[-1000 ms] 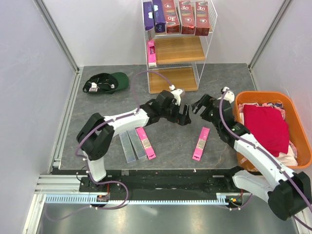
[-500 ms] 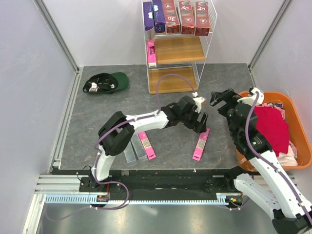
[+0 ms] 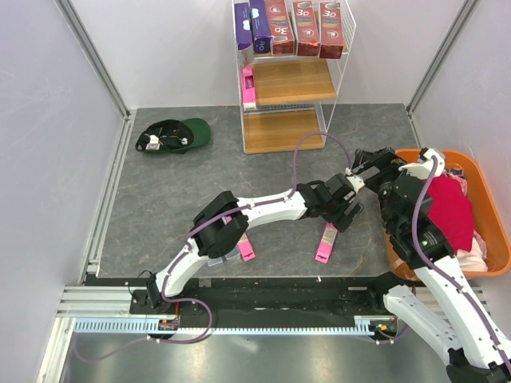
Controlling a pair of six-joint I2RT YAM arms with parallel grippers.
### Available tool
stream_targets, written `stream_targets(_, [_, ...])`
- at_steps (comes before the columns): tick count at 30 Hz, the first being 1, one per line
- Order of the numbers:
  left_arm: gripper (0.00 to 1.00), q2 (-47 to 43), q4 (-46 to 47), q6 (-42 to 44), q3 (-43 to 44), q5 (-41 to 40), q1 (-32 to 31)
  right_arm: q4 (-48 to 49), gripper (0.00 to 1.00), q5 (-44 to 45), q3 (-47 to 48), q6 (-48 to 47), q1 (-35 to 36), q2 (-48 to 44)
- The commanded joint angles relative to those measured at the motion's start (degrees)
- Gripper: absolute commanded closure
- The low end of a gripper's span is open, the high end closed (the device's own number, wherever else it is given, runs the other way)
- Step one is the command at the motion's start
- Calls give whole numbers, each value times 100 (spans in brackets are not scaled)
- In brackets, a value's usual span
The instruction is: Place and organize the toothpastes onto the shelf
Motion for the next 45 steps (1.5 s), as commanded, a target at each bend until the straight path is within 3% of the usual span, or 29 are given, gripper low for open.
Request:
stream_targets(1, [10,266,-427,442,446,-647,-70,4,2,50,225,-117,-8,6])
stream_targets(7, [25,645,-726,477,903,-963,-140,-5,2,-29,251,-143,-8,85])
stream_targets(9, [34,645,-734,460,921,-1059,-157,-5,2,-38,260,-152,-8,94])
stream_targets(11, [50,592,-726,451,904,-1147,-157,-5,2,-55,260,-169,-8,103])
stream_targets(14, [58,461,-726,416,851,-1315,-166,-5,2,-64,260,-187,-8,120])
stream_targets(23, [61,-137,-524,328,368,-1789,-149,4,2,-222,312,-187,-8,199])
stream_targets(31, [65,-1156,152,56,-748,-1974,53,-5,2,-433,418,-213,-8,296])
stream_targets(45, [66,-3362,1418,-1736,-3437,-612,1608,232,2,-1031,331,-328,-8,621])
